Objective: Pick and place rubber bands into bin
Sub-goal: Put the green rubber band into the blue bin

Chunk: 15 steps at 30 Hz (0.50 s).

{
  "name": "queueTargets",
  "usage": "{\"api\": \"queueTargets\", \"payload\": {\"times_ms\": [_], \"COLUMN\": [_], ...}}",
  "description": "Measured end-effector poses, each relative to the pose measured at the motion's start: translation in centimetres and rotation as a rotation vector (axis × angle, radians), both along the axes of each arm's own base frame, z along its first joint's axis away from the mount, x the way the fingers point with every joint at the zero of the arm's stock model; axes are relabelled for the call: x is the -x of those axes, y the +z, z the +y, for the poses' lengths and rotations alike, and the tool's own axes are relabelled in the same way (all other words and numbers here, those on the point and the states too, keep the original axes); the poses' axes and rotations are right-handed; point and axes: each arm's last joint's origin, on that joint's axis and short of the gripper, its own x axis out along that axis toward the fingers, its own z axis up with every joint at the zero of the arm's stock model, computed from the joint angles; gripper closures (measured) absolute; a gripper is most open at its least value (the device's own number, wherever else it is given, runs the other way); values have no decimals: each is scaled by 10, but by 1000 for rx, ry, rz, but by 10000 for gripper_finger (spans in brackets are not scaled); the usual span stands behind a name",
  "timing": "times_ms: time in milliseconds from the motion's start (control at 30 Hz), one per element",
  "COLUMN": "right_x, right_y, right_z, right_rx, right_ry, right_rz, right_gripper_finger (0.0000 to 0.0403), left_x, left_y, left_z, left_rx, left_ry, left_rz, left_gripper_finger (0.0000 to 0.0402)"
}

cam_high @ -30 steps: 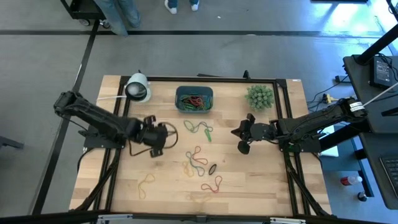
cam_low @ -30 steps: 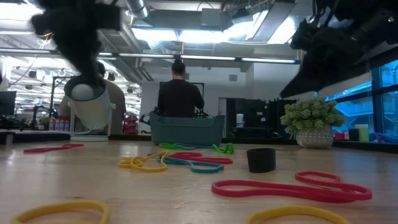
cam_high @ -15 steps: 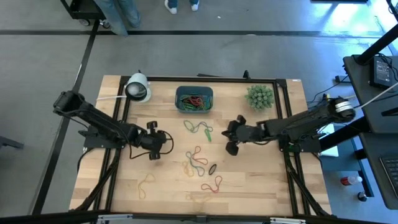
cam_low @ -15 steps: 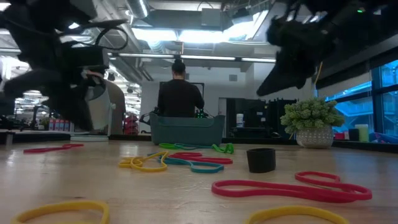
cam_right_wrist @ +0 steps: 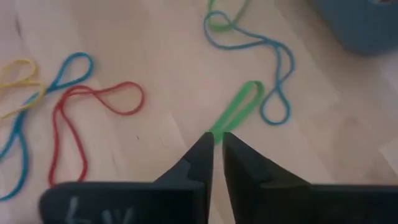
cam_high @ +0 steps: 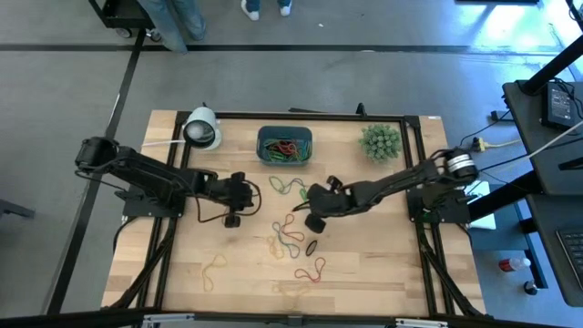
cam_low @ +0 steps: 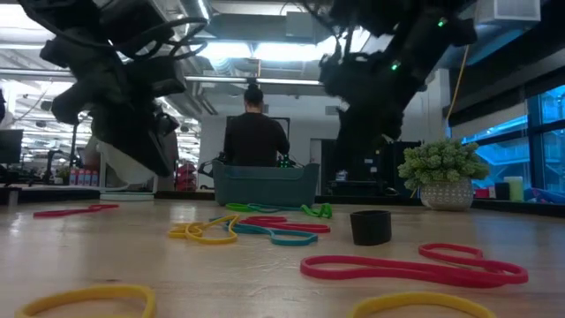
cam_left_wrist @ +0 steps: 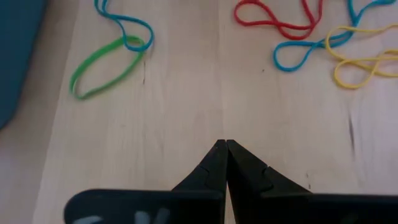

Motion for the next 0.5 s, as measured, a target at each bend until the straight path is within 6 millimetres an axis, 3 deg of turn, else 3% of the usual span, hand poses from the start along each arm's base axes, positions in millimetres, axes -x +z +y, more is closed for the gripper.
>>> {"api": "queueTargets", "payload": {"times_ms": [233,500], "right_x": [-10,-17], "right_y": [-26,-50], "right_z": [0,1], "right_rx": [-23,-41], "right_ry": [-62,-113], "right_rz": [57,58], "right_gripper_finger": [297,248], "left_x": [9,35], "left_y": [23,52], "left_z": [-2,1], "left_rx": [26,-20], "left_ry": [19,27], "left_rz": [-114,-223], "left_gripper_finger": [401,400]}}
